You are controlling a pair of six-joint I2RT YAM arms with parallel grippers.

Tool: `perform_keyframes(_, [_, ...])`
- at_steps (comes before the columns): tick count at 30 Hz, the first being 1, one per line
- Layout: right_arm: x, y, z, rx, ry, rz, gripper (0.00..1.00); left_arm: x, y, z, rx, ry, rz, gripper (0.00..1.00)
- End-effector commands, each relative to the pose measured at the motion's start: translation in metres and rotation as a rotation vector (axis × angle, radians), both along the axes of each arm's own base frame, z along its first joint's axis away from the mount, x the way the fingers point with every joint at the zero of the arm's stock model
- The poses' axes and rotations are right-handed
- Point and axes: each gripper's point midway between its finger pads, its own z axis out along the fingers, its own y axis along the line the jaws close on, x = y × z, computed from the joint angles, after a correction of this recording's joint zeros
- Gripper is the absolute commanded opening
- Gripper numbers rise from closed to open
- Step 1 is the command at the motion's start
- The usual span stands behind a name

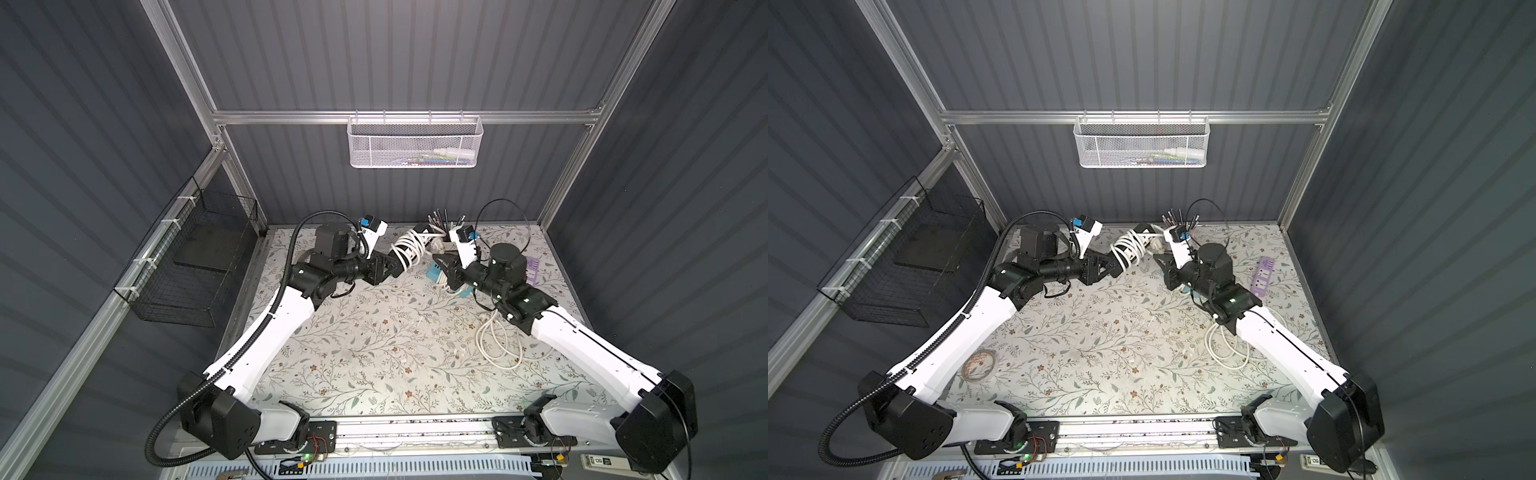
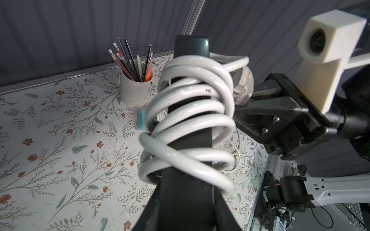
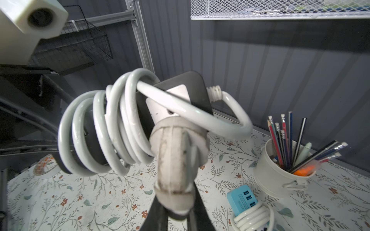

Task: Unwrap the cord wrapped around the power strip
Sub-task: Unwrap the power cord from the power strip.

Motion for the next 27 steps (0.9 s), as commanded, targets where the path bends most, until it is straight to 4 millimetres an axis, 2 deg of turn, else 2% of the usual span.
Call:
perform_keyframes(1, [-0.015, -0.006, 0.027, 0.079, -0.039, 0.063, 0.0, 0.061, 0.065, -0.002, 0.089, -0.065, 0.387, 0.0])
perform_keyframes(7, [-0.037, 0.027, 0.021, 0.105, -0.059, 0.16, 0.0, 0.062, 0.066, 0.003, 0.072, -0.07, 0.393, 0.0])
perform_keyframes(9, [-0.044, 0.031, 0.014, 0.14, -0.062, 0.182, 0.0, 0.063, 0.069, 0.005, 0.065, -0.07, 0.398, 0.0])
perform_keyframes(14, [-0.05, 0.026, -0.003, 0.253, -0.05, 0.161, 0.0, 0.063, 0.073, 0.009, 0.039, -0.074, 0.406, 0.0])
perform_keyframes(17, [-0.043, 0.017, -0.018, 0.288, -0.026, 0.108, 0.0, 0.062, 0.074, 0.015, 0.019, -0.084, 0.404, 0.0])
perform_keyframes(19, [-0.031, 0.003, -0.025, 0.345, -0.015, 0.03, 0.0, 0.06, 0.075, 0.019, 0.005, -0.089, 0.399, 0.0])
perform_keyframes(23, [-0.018, -0.02, -0.028, 0.492, -0.023, -0.056, 0.0, 0.057, 0.073, 0.023, -0.028, -0.093, 0.385, 0.0])
perform_keyframes(27, [-0.011, -0.023, -0.023, 0.536, -0.043, -0.084, 0.0, 0.053, 0.07, 0.029, -0.084, -0.089, 0.376, 0.0])
